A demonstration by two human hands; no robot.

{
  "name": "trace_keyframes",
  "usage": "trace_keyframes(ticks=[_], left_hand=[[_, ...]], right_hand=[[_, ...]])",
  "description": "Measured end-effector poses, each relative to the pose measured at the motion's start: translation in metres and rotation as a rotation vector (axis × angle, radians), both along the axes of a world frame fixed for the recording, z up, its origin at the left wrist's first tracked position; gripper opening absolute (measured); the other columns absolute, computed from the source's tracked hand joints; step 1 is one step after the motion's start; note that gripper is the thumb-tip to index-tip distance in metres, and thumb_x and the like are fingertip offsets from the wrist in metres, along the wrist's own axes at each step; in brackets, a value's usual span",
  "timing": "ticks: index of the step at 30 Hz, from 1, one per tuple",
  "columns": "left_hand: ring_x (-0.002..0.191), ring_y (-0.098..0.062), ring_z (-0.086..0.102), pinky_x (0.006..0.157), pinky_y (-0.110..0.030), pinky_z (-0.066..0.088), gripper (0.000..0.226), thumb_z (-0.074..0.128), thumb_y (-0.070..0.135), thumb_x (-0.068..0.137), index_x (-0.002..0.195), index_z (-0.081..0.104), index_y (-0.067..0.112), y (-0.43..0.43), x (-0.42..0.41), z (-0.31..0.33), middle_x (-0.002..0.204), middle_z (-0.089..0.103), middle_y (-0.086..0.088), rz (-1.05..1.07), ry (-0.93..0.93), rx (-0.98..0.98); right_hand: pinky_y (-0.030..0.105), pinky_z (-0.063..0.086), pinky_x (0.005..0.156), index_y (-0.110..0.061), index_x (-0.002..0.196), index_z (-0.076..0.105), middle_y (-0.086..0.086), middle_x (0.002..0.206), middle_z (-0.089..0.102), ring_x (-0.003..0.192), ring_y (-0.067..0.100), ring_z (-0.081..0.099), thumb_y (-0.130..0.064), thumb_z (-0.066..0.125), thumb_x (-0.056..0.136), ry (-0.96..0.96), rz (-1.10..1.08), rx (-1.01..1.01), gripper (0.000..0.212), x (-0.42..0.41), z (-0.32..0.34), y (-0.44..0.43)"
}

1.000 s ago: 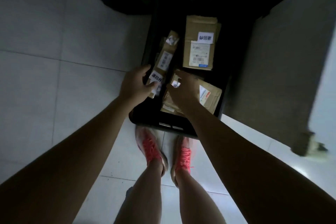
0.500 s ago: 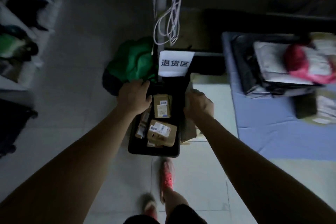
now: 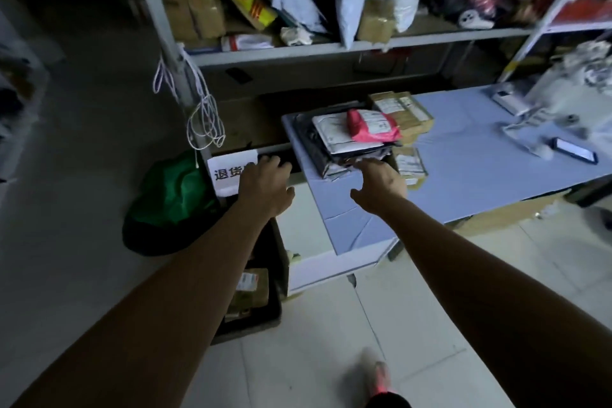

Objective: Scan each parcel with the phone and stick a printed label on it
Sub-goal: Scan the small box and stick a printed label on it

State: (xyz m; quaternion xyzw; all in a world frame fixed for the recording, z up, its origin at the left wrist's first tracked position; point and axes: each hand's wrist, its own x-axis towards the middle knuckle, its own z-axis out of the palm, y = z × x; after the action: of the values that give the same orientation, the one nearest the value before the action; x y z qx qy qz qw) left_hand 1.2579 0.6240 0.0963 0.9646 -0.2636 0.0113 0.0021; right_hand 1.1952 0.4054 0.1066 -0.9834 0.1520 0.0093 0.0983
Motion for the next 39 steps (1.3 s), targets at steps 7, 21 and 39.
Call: trace_keyframes(ticks=[7, 21, 39], left_hand=[[0.124, -0.030, 0.052, 0.096, -0.044, 0.048, 0.042, 0.053, 0.042, 0.097, 0.132, 0.055, 0.019, -0.134, -0.010, -0.008, 0.131, 0.054, -0.004, -0.005, 0.070, -0.071], [0.139, -0.029, 0.044, 0.113, -0.035, 0.035, 0.059, 0.055, 0.043, 0.099, 0.145, 0.047, 0.006, -0.336, 0.045, -0.112, 0.152, 0.046, -0.014, 0.488, 0.577, -0.536], [0.100, -0.017, 0.062, 0.079, -0.026, 0.050, 0.032, 0.064, 0.027, 0.095, 0.127, 0.065, 0.026, -0.539, 0.045, -0.174, 0.114, 0.061, -0.003, 0.600, 0.553, -1.025]], right_hand=[[0.037, 0.049, 0.096, -0.030, 0.132, 0.060, 0.002, 0.138, 0.060, 0.126, 0.030, 0.057, -0.030, 0.069, 0.084, -0.016, -0.123, 0.142, 0.048, -0.013, -0.009, -0.141], [0.031, 0.047, 0.102, -0.017, 0.141, 0.058, 0.003, 0.141, 0.063, 0.127, 0.022, 0.059, -0.030, 0.066, 0.095, 0.074, -0.125, 0.514, 0.049, 0.073, -0.104, -0.331], [0.010, 0.045, 0.054, -0.036, 0.129, 0.070, -0.012, 0.103, 0.078, 0.083, 0.004, 0.071, -0.019, 0.065, 0.085, 0.115, -0.119, 0.749, 0.047, 0.109, -0.123, -0.479]])
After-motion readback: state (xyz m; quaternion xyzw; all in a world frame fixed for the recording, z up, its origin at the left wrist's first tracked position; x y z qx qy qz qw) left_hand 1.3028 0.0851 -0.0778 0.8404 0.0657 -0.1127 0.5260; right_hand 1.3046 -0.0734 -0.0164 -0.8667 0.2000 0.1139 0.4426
